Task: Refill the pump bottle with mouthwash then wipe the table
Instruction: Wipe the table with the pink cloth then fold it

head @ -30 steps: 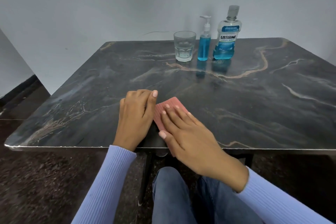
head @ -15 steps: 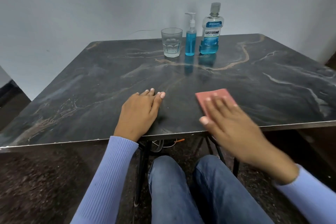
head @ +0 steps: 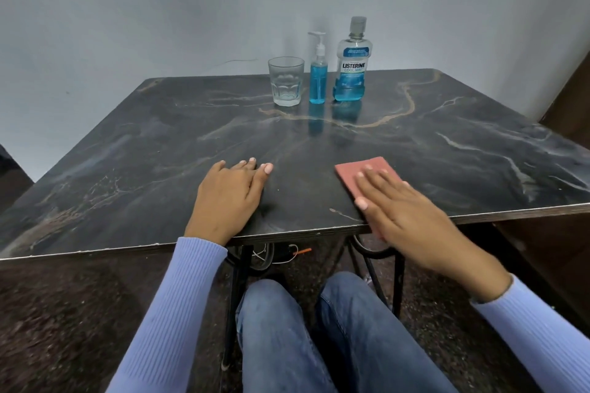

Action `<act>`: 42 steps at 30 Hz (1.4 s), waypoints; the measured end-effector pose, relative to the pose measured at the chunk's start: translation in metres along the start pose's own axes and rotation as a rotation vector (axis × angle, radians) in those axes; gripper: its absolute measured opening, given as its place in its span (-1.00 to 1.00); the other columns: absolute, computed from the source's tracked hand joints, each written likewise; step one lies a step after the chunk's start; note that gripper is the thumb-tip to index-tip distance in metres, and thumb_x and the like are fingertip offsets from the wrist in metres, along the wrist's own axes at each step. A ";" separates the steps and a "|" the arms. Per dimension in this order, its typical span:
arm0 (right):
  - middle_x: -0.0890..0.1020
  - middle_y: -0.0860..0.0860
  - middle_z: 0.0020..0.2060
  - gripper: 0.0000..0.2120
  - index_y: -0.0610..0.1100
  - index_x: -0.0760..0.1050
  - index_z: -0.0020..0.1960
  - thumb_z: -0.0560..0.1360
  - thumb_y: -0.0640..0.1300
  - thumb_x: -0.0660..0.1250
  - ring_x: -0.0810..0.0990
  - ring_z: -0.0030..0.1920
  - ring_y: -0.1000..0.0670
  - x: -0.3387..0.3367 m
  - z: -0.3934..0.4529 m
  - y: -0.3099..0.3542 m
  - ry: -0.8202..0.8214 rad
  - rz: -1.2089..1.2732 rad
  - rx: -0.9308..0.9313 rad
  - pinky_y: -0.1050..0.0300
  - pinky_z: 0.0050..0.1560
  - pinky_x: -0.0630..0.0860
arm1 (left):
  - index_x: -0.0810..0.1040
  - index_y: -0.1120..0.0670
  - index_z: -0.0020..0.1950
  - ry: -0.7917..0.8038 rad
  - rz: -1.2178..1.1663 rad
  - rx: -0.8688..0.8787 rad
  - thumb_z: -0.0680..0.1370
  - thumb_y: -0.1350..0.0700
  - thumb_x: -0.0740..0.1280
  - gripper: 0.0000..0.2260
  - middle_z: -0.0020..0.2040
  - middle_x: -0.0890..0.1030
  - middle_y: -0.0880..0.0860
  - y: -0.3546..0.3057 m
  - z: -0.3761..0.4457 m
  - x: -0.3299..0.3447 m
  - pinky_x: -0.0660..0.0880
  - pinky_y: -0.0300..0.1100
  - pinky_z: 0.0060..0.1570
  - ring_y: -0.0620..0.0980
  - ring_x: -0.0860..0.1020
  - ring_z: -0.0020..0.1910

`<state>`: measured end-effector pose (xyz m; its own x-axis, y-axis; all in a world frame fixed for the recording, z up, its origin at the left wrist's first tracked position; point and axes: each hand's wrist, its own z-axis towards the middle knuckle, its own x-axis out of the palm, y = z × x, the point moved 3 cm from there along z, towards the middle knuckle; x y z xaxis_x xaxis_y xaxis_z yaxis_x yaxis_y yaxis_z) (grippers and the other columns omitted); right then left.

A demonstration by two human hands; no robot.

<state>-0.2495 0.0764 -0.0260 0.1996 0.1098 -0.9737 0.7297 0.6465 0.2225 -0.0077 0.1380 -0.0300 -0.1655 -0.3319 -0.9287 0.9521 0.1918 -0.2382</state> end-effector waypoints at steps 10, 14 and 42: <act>-0.12 0.03 0.54 -0.21 0.04 -0.14 0.53 0.38 0.36 -0.37 -0.21 0.52 0.02 0.011 0.030 0.023 0.084 -0.005 -0.083 0.07 0.51 -0.22 | 0.55 0.16 0.27 -0.062 -0.013 -0.005 0.65 -0.04 0.00 -0.56 0.32 0.53 0.10 -0.004 0.001 -0.004 0.17 -0.07 0.35 -0.01 0.44 0.36; -0.14 -0.02 0.54 -0.36 0.00 -0.16 0.53 0.54 0.27 -0.18 -0.23 0.52 -0.02 0.022 0.079 0.041 0.160 -0.045 -0.154 0.00 0.51 -0.20 | 0.54 0.12 0.26 -0.062 -0.014 0.012 0.65 -0.03 0.01 -0.59 0.33 0.53 0.11 -0.005 0.000 -0.002 0.17 -0.07 0.33 0.01 0.43 0.35; -0.11 -0.03 0.54 -0.31 -0.10 -0.13 0.53 0.54 0.27 -0.17 -0.18 0.53 0.02 -0.007 0.029 -0.079 0.030 -0.011 0.264 0.09 0.47 -0.22 | 0.50 0.06 0.33 -0.078 -0.031 0.009 0.63 -0.06 0.02 -0.59 0.36 0.49 0.02 -0.001 0.001 -0.001 0.14 -0.07 0.38 -0.07 0.38 0.40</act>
<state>-0.2895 0.0028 -0.0349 0.1745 0.1289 -0.9762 0.8777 0.4289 0.2135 -0.0084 0.1369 -0.0286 -0.1752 -0.4082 -0.8959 0.9492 0.1716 -0.2638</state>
